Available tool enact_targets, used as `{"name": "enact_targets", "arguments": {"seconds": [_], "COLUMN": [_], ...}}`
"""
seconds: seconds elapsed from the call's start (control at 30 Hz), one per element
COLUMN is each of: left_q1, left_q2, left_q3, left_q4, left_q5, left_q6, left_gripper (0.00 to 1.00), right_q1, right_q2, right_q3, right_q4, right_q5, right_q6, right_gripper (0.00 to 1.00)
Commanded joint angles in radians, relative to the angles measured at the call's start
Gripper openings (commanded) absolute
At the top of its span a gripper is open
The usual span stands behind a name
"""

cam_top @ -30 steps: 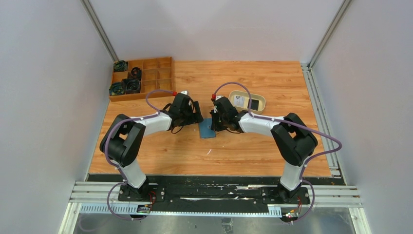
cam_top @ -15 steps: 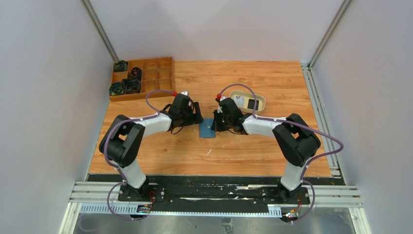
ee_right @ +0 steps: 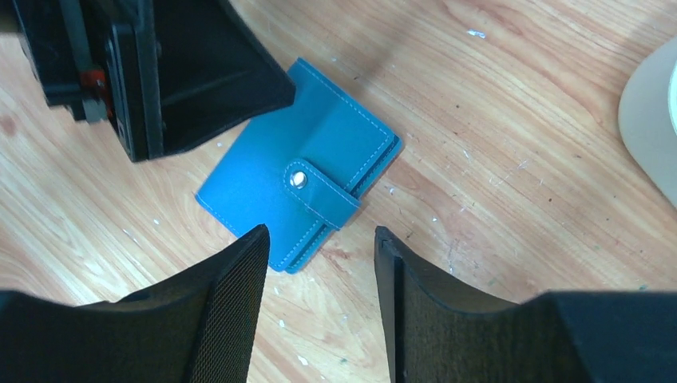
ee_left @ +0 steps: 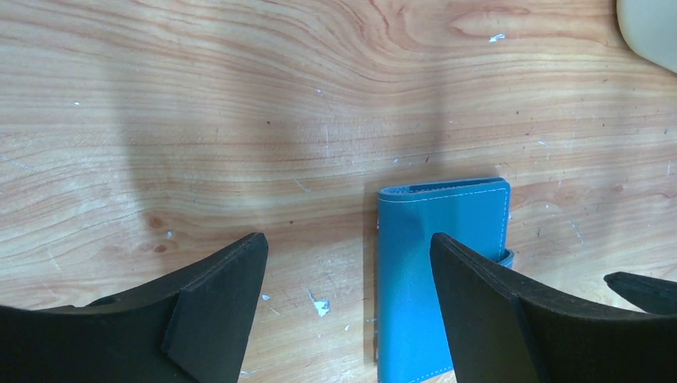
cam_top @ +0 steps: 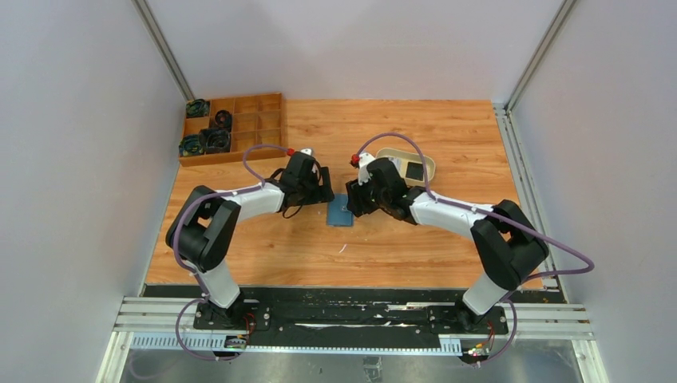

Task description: Take the credit cards out of the card holder

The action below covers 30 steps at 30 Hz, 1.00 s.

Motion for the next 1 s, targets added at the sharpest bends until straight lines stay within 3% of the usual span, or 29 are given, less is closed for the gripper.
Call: {"name": "enact_targets", "arguments": {"seconds": [0.0, 0.33, 0.77, 0.97], "left_q1": [-0.007, -0.007, -0.008, -0.008], "left_q2": [0.093, 0.136, 0.171, 0.169], "left_q3": [-0.028, -0.018, -0.005, -0.018], "left_q4": [-0.195, -0.189, -0.205, -0.201], "left_q5": [-0.018, 0.048, 0.047, 0.050], "left_q6": [0.030, 0.019, 0.031, 0.034], "left_gripper": [0.84, 0.82, 0.78, 0.74], "right_q1": [0.013, 0.022, 0.050, 0.050], "right_q2": [0.042, 0.172, 0.210, 0.247], "right_q3": [0.025, 0.095, 0.129, 0.151], "right_q4": [-0.065, -0.040, -0.007, -0.003], "right_q5": [-0.038, -0.120, -0.067, -0.098], "right_q6": [-0.181, -0.263, -0.289, -0.280], "right_gripper": [0.56, 0.55, 0.53, 0.43]}}
